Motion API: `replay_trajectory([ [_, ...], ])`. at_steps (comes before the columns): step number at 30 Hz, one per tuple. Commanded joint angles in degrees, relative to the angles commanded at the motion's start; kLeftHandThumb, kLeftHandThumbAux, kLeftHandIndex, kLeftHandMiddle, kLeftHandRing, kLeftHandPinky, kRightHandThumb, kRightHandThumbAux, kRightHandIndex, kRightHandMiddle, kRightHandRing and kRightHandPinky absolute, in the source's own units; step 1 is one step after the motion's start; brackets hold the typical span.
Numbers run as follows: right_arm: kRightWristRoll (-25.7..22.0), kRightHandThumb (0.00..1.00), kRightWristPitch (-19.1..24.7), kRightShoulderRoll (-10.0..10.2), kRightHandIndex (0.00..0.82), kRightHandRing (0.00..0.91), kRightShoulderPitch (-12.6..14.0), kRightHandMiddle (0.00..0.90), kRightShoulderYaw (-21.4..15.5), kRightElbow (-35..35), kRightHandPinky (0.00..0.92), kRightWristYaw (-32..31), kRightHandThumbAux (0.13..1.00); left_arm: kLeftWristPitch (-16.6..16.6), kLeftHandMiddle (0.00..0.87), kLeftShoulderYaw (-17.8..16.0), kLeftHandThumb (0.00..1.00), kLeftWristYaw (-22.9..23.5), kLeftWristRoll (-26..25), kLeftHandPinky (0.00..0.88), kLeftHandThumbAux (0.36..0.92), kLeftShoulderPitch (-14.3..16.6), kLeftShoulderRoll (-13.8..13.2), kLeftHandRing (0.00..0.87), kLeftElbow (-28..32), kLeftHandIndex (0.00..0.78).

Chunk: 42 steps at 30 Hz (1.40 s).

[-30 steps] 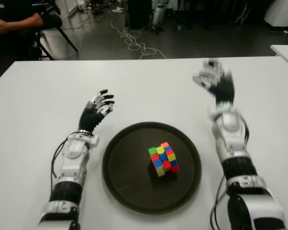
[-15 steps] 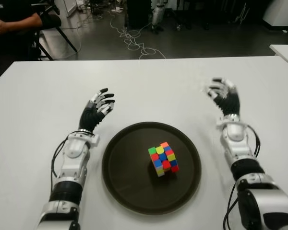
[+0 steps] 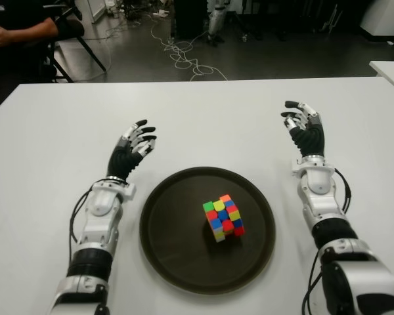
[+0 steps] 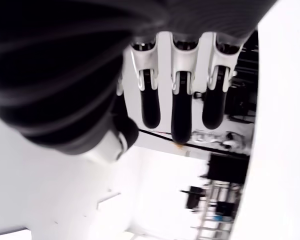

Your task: Pick up the Rubik's Cube and put it in the plate

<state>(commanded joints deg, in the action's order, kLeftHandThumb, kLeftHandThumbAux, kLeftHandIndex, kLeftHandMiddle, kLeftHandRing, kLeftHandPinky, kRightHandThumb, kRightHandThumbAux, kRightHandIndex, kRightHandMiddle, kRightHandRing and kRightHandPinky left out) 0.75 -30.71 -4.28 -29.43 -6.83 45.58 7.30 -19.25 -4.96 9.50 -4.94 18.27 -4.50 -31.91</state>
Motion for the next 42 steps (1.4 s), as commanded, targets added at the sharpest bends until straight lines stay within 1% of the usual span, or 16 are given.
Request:
replay_trajectory([
  [4,-0.7,0.66,1.85,1.45,0.395,0.319,2.96,0.269,0.2,-6.83,0.352,-0.27,0.744,-0.38,0.245,-0.19,0.391,0.15,-0.25,0.297,0.694,0.07,-0.06,0.242,-0.27,0.162],
  [8,-1.16,0.66,3.5,2.12,0.396,0.317,4.42,0.271,0.09,-10.02,0.355,-0.64,0.745,-0.51,0.244,-0.37,0.394,0.28,-0.36,0.292,0.692,0.18,-0.13,0.243,-0.5,0.161],
  [10,-1.56,0.66,5.19,3.0,0.396,0.315,7.07,0.273,0.29,-14.17,0.352,-0.74,0.745,-0.89,0.246,-0.56,0.389,0.28,-0.45,0.288,0.685,0.38,-0.12,0.243,-0.98,0.162],
  [12,-1.72,0.661,6.96,3.63,0.396,0.312,9.17,0.273,0.55,-17.49,0.35,-0.76,0.745,-1.23,0.247,-0.71,0.386,0.36,-0.56,0.285,0.681,0.51,-0.1,0.243,-1.35,0.163],
  [14,-1.74,0.661,8.72,4.01,0.397,0.311,10.52,0.274,0.76,-19.85,0.348,-0.79,0.745,-1.52,0.248,-0.81,0.386,0.45,-0.63,0.285,0.681,0.58,-0.09,0.243,-1.6,0.164],
  [17,-1.72,0.661,11.21,4.41,0.397,0.309,11.65,0.278,0.93,-22.28,0.34,-0.79,0.745,-1.94,0.246,-0.93,0.393,0.56,-0.7,0.284,0.688,0.63,-0.07,0.239,-1.84,0.163],
  [23,-2.02,0.661,13.86,4.74,0.398,0.305,12.65,0.28,0.89,-24.47,0.337,-1.05,0.744,-1.98,0.244,-0.85,0.389,0.52,-0.52,0.283,0.686,0.57,-0.11,0.239,-1.76,0.159],
  [31,-2.12,0.661,14.65,4.67,0.398,0.308,12.82,0.285,0.72,-24.96,0.344,-1.29,0.743,-1.57,0.241,-0.64,0.381,0.37,-0.18,0.289,0.69,0.63,-0.18,0.241,-1.83,0.157],
  [35,-2.11,0.661,14.45,4.44,0.398,0.311,12.53,0.289,0.47,-23.93,0.344,-1.47,0.743,-1.74,0.243,-0.6,0.38,0.26,-0.14,0.292,0.696,0.61,-0.03,0.241,-1.97,0.159],
  [42,-1.26,0.661,13.46,3.67,0.398,0.304,11.29,0.276,0.29,-20.22,0.336,-1.31,0.743,-1.81,0.241,-0.38,0.374,0.14,0.1,0.291,0.703,0.56,0.08,0.236,-2.0,0.159],
])
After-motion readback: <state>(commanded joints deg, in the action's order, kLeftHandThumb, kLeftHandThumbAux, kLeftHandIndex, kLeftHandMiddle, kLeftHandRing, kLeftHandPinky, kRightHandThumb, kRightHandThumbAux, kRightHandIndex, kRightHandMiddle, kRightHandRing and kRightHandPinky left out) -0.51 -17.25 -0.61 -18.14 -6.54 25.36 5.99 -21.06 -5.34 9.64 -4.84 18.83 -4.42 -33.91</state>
